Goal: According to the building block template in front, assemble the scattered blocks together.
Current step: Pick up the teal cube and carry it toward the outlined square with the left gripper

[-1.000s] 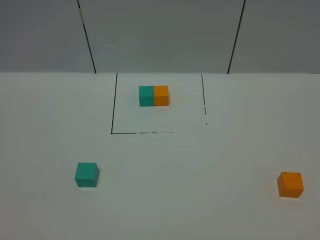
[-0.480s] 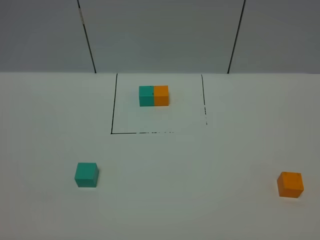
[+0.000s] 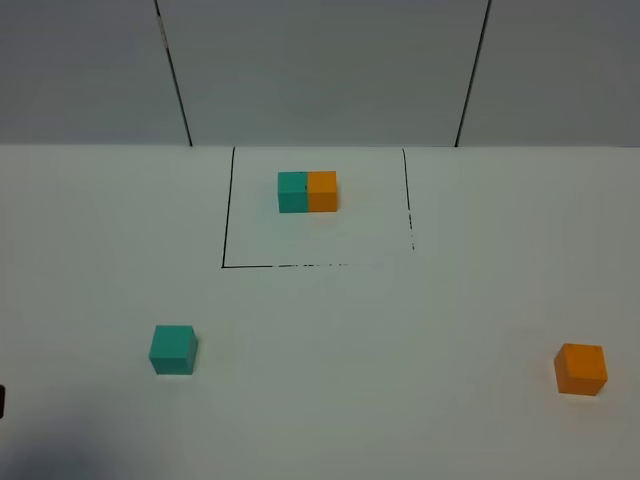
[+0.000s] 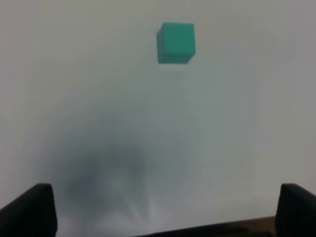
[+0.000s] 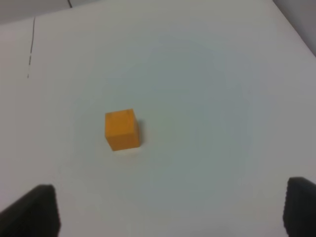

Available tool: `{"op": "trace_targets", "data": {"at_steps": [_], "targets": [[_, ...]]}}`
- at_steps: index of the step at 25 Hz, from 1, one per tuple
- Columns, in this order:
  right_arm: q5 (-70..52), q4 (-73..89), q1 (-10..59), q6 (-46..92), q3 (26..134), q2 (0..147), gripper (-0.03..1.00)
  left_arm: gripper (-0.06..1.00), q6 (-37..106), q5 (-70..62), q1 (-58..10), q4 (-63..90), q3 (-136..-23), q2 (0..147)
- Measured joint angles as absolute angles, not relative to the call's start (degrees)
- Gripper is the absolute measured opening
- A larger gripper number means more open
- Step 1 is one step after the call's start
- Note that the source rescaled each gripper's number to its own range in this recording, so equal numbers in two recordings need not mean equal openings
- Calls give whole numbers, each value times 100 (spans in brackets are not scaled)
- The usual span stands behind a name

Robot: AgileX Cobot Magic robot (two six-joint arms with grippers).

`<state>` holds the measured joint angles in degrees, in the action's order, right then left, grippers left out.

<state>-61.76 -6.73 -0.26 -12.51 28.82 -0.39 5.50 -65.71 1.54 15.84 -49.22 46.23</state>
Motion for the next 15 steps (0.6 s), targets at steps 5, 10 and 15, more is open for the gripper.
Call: {"op": "trace_targets", "data": {"at_steps": [5, 10, 15], "targets": [[-6176, -673, -26, -1251, 2882, -39, 80, 81, 436, -6657, 154, 1600, -5423, 5936], [-6176, -673, -26, -1246, 2882, -39, 80, 75, 430, -6621, 154, 1551, -5492, 6971], [-6176, -673, -26, -1246, 2882, -39, 80, 75, 407, -6284, -291, 1051, -5492, 7586]]}}
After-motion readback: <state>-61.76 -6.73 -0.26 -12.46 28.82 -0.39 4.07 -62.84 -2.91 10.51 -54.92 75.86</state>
